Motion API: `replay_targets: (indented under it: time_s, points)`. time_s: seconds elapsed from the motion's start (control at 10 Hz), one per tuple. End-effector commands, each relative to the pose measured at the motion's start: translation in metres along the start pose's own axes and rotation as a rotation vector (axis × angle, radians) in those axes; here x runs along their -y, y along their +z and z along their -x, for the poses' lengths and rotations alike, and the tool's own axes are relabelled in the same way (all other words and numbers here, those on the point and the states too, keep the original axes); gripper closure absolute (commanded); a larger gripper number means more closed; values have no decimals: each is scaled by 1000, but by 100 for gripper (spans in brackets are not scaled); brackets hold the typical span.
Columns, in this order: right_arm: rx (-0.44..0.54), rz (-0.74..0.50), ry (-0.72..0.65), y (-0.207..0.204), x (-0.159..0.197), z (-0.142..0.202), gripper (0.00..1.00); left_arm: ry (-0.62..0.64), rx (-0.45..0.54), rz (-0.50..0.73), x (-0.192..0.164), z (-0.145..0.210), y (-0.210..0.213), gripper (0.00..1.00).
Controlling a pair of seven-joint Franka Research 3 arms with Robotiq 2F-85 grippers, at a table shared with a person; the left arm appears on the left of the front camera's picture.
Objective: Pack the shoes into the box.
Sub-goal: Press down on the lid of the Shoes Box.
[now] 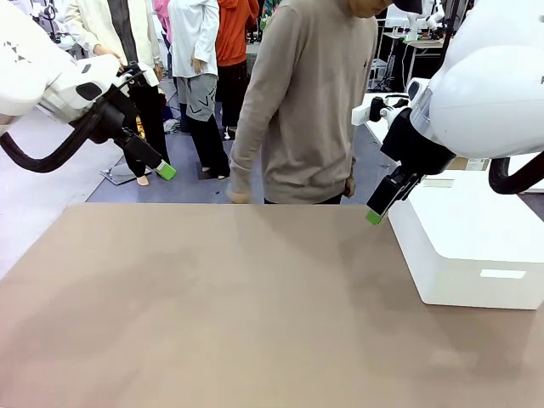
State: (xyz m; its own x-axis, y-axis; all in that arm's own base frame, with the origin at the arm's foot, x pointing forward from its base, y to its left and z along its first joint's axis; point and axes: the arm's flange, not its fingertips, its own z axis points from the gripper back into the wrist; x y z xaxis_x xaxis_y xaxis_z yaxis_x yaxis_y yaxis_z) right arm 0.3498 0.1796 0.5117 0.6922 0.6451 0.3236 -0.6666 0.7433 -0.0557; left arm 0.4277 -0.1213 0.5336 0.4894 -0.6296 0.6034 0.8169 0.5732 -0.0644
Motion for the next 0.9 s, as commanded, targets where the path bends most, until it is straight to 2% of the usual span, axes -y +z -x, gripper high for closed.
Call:
replay_targets:
  time_s: [0.0, 0.8]
  points:
    - [-8, 1, -4, 3, 2, -5, 0, 1, -4, -11, -1, 1, 1, 0]
    - [-8, 1, -4, 3, 2, -5, 0, 1, -4, -11, -1, 1, 1, 0]
